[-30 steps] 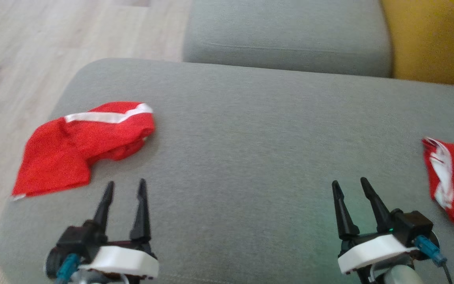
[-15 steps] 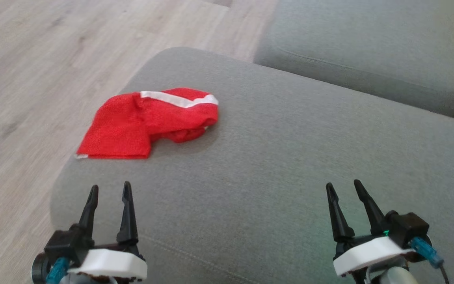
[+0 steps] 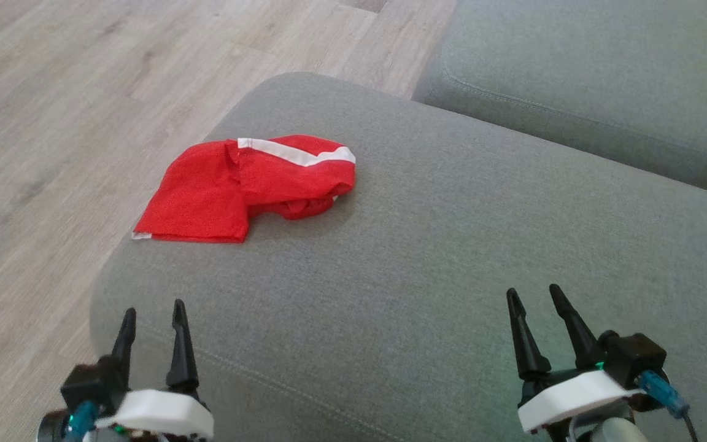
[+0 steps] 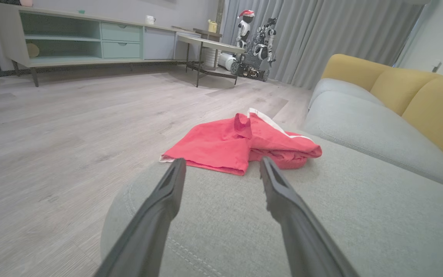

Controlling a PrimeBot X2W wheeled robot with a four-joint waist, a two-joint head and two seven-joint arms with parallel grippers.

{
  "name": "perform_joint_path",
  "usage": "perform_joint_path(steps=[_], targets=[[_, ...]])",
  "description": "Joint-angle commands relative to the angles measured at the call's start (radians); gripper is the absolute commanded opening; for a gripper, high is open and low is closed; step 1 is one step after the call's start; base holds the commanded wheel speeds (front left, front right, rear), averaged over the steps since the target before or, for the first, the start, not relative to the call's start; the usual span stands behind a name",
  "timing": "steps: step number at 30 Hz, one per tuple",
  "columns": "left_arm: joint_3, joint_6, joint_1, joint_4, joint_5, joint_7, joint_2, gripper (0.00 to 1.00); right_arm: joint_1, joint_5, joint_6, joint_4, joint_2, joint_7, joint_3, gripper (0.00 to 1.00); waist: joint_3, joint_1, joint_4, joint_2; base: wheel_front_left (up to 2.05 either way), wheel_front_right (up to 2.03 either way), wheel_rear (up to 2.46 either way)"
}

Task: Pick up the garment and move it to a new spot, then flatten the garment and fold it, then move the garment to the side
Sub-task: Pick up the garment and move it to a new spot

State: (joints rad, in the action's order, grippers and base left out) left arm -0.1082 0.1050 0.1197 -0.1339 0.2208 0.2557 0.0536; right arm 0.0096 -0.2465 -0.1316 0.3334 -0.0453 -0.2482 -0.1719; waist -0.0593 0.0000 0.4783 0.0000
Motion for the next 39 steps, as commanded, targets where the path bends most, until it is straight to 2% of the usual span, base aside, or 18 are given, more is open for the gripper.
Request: perform_joint_path(steps=[1, 5, 10, 12, 15, 21, 25, 30, 36, 37, 38, 39], targets=[[0.040, -0.008, -0.083, 0.026, -0.013, 0.006, 0.000, 1.00, -0.038, -0.005, 0.001, -0.030, -0.005, -0.014, -0.015, 1.00, 0.008, 0.0000, -0.012, 0.0000, 0.00, 0.00, 0.00], [0.080, -0.040, -0.172, -0.035, -0.011, 0.006, 0.017, 1.00, -0.054, 0.023, 0.001, -0.044, -0.005, -0.013, 0.002, 1.00, 0.063, 0.0000, -0.054, 0.0000, 0.00, 0.00, 0.00], [0.102, -0.084, -0.330, -0.135, 0.004, -0.002, 0.067, 1.00, -0.087, 0.069, 0.001, -0.097, -0.005, 0.009, 0.047, 1.00, 0.145, 0.0000, -0.106, 0.0000, 0.00, 0.00, 0.00], [0.099, -0.116, -0.430, -0.206, 0.013, -0.052, 0.104, 1.00, -0.106, 0.096, 0.001, -0.145, -0.005, 0.034, 0.081, 1.00, 0.196, 0.0000, -0.137, 0.0000, 0.00, 0.00, 0.00], [0.081, -0.138, -0.526, -0.288, 0.005, -0.130, 0.141, 1.00, -0.121, 0.121, 0.001, -0.193, -0.005, 0.058, 0.118, 1.00, 0.242, 0.0000, -0.161, 0.0000, 0.00, 0.00, 0.00], [0.069, -0.152, -0.705, -0.456, -0.002, -0.239, 0.191, 1.00, -0.141, 0.159, 0.001, -0.279, -0.005, 0.104, 0.151, 1.00, 0.318, 0.0000, -0.206, 0.0000, 0.00, 0.00, 0.00], [0.073, -0.160, -0.779, -0.547, 0.012, -0.289, 0.204, 1.00, -0.146, 0.168, 0.001, -0.308, -0.005, 0.119, 0.160, 1.00, 0.347, 0.0000, -0.227, 0.0000, 0.00, 0.00, 0.00], [0.080, -0.119, -0.879, -0.688, -0.001, -0.327, 0.243, 1.00, -0.154, 0.176, 0.001, -0.338, -0.005, 0.133, 0.156, 1.00, 0.388, 0.0000, -0.257, 0.0000, 0.00, 0.00, 0.00], [0.080, -0.112, -0.959, -0.825, 0.002, -0.344, 0.268, 1.00, -0.167, 0.180, 0.001, -0.355, -0.005, 0.140, 0.158, 1.00, 0.421, 0.0000, -0.286, 0.0000, 0.00, 0.00, 0.00], [0.080, -0.114, -0.969, -0.846, 0.005, -0.348, 0.269, 0.70, -0.169, 0.180, 0.001, -0.355, -0.005, 0.140, 0.160, 1.00, 0.424, 0.0000, -0.290, 0.0000, 0.00, 0.00, 0.00], [0.078, -0.118, -0.977, -0.864, 0.006, -0.348, 0.271, 0.13, -0.170, 0.179, 0.001, -0.355, -0.005, 0.139, 0.162, 1.00, 0.426, 0.0000, -0.293, 0.0000, 0.00, 0.00, 0.00], [0.075, -0.123, -0.984, -0.879, 0.007, -0.346, 0.273, 0.00, -0.171, 0.178, 0.001, -0.355, -0.005, 0.138, 0.162, 1.00, 0.426, 0.0000, -0.297, 0.0000, 0.00, 0.00, 0.00]])
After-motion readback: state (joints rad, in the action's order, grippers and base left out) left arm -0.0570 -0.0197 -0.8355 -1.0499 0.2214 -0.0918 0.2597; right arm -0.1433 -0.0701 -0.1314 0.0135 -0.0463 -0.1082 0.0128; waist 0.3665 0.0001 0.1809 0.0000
